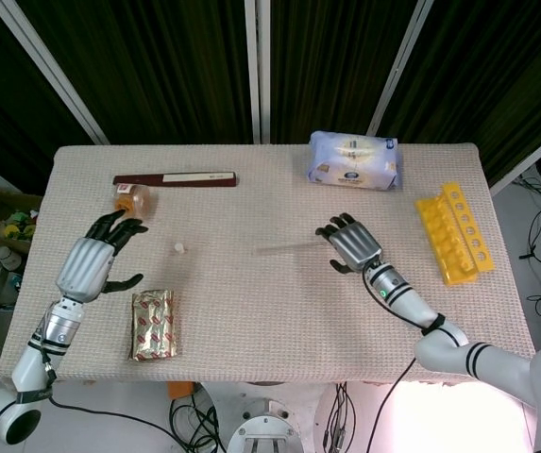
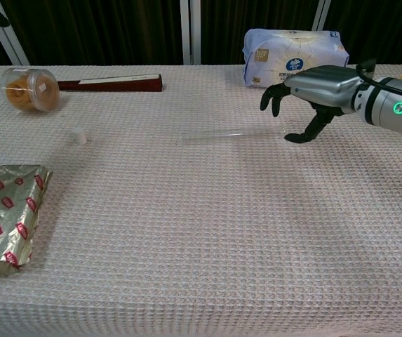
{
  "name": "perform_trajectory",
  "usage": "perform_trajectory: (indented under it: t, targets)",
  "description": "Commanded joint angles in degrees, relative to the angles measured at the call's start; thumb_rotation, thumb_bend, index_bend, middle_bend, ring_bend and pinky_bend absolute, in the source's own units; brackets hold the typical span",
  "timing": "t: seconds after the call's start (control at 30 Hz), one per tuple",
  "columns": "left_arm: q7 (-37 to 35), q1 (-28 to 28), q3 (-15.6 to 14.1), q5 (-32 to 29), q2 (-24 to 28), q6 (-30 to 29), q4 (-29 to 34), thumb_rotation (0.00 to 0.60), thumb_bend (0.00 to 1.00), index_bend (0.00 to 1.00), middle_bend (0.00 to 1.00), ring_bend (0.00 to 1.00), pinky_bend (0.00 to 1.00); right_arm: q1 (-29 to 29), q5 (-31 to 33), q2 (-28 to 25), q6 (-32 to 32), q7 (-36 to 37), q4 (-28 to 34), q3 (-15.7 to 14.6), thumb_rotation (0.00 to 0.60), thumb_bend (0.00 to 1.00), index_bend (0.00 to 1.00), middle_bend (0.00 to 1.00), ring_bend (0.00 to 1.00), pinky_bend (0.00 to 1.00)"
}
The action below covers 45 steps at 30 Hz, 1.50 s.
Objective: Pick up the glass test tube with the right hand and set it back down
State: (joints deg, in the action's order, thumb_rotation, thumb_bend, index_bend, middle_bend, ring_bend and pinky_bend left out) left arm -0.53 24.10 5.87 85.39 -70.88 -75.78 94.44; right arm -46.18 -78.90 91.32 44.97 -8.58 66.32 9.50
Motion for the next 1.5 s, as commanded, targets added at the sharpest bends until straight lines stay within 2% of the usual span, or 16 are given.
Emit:
perform_trajectory:
  t: [0.03, 0.2, 0.53, 1.27, 1.5]
  targets:
    - [0.11, -0.45, -0.35, 0.3, 0.25, -0.38, 0.36, 0.6, 0.16, 0.24, 0.19, 0.08, 0.14, -2.99, -0.44, 5.6, -0.46, -0.9, -6.2, 0.36, 0.6, 0.32, 0.33, 0.37, 0.18, 0.21]
    - [-0.05, -1.34, -0.72, 0.46, 0.54, -1.13, 0.51, 0.6, 0.16, 0.24, 0.19, 0.08, 0.14, -4.98, -2.87, 9.86, 1.28, -1.21, -11.84, -0.25, 0.6, 0.33, 0.39, 0.38, 0.18, 0.21]
    - [-1.36, -2.02, -0.92, 0.82, 1.14, -1.26, 0.49, 0.6, 0.16, 0.24, 0.19, 0.08, 0.14, -7.67, -4.75, 15.36, 1.9, -2.08, -18.92, -1.19, 0.6, 0.33, 0.41, 0.41, 0.21, 0.22]
    - [-3.53, -3.18, -0.85, 1.6, 1.07, -2.36, -1.1, 0.6, 0.16, 0.23, 0.18, 0.08, 0.13, -9.76, -5.01, 19.47, 2.69, -2.63, -24.42, -1.42, 0.6, 0.35, 0.5, 0.47, 0.26, 0.23]
    - [-3.76, -3.48, -0.76, 1.79, 0.93, -2.78, -1.45, 0.6, 0.16, 0.23, 0.18, 0.08, 0.13, -10.25, -5.13, 20.6, 2.88, -2.28, -25.83, -1.53, 0.6, 0.38, 0.57, 0.5, 0.31, 0.25]
